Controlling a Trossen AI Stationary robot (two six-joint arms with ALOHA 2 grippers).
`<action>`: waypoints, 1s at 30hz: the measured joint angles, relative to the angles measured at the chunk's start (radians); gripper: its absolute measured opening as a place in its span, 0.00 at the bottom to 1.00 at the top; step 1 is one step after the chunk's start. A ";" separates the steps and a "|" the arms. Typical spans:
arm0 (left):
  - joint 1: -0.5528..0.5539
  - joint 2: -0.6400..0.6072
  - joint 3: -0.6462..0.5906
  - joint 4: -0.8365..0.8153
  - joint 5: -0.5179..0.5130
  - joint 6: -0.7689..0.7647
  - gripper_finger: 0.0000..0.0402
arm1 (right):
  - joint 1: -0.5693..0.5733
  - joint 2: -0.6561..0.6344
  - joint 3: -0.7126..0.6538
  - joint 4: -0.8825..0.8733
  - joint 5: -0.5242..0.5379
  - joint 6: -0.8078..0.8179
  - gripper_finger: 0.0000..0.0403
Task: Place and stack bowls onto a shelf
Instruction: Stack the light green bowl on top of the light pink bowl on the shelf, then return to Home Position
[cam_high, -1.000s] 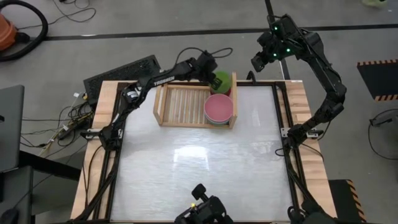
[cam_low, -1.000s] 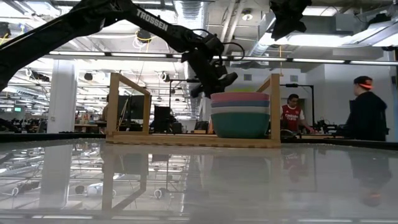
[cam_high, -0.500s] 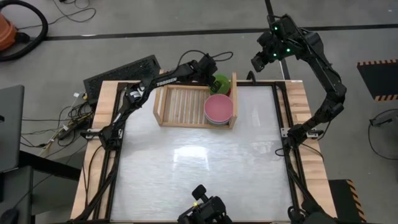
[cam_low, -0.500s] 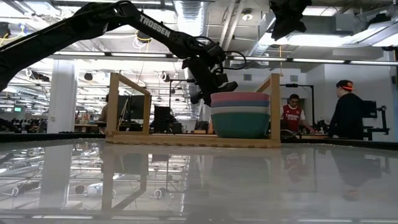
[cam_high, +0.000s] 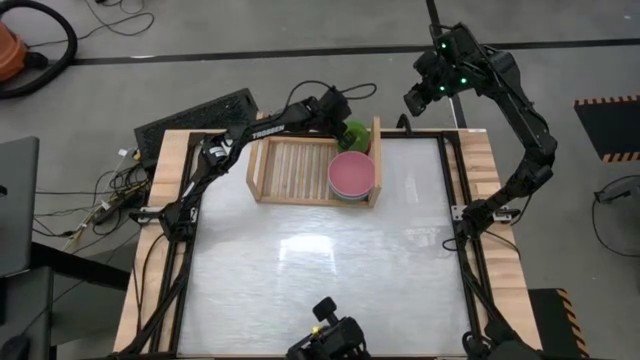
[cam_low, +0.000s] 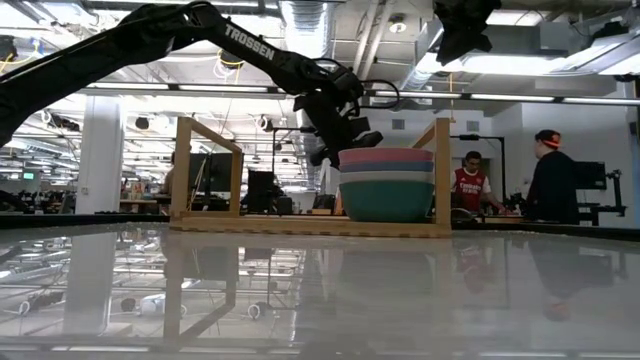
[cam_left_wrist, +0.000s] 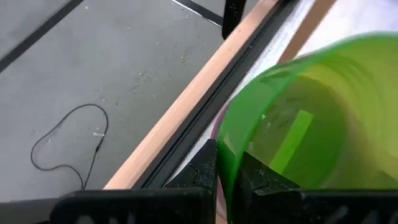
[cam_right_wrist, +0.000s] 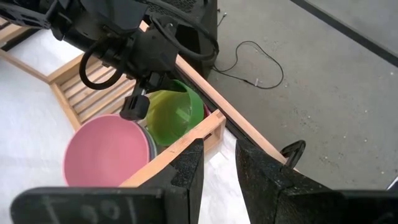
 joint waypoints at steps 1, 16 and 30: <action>0.000 0.000 0.000 0.001 0.003 0.014 0.01 | 0.000 0.000 0.000 0.000 0.000 -0.003 0.30; 0.003 0.000 0.000 0.046 -0.043 0.076 0.37 | 0.000 0.000 0.000 0.000 0.000 -0.027 0.30; 0.131 -0.092 0.188 0.006 0.564 -0.109 0.32 | 0.000 0.000 0.004 0.055 -0.037 -0.037 0.30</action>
